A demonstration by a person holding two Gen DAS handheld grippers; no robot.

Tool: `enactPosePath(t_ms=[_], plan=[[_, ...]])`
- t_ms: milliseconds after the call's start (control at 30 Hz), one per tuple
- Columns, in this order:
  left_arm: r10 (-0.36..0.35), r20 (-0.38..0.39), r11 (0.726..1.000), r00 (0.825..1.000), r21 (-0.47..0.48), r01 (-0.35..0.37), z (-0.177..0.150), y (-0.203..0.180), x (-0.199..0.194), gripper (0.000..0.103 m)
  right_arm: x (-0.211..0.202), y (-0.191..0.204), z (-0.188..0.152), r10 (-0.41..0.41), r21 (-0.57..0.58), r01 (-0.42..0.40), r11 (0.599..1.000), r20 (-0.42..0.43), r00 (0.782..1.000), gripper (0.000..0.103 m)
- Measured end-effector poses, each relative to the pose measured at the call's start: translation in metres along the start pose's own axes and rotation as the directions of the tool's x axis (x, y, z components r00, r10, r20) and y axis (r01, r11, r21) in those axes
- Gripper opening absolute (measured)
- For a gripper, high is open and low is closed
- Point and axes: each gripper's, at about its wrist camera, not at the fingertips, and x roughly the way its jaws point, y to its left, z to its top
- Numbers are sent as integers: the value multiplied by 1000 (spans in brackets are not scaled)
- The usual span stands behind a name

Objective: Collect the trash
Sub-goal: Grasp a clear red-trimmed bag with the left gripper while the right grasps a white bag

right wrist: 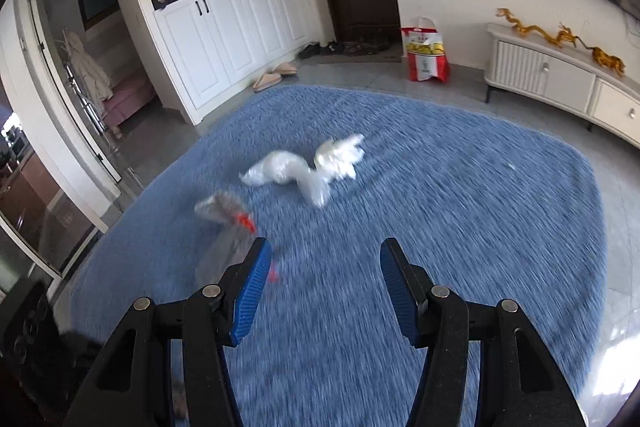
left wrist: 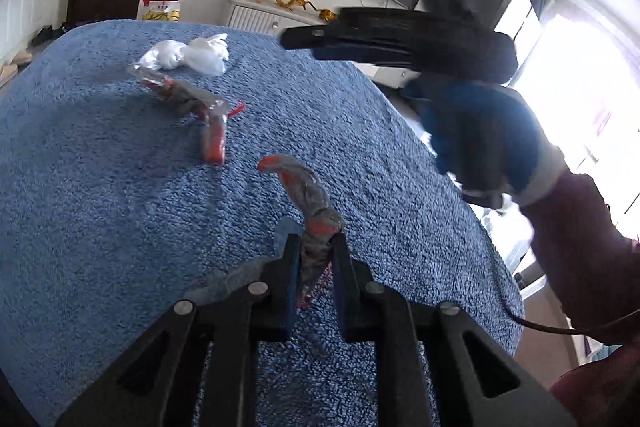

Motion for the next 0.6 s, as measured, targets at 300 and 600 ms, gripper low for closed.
enactPosePath(t_ms=[300, 600], plan=[[-6, 32, 1000, 999, -11, 6, -1, 0, -4, 14, 67, 2, 43, 14, -13, -14, 1000, -18, 1000, 56], [-11, 42, 999, 999, -49, 13, -4, 5, -9, 14, 117, -25, 62, 42, 115, -36, 993, -45, 998, 50]])
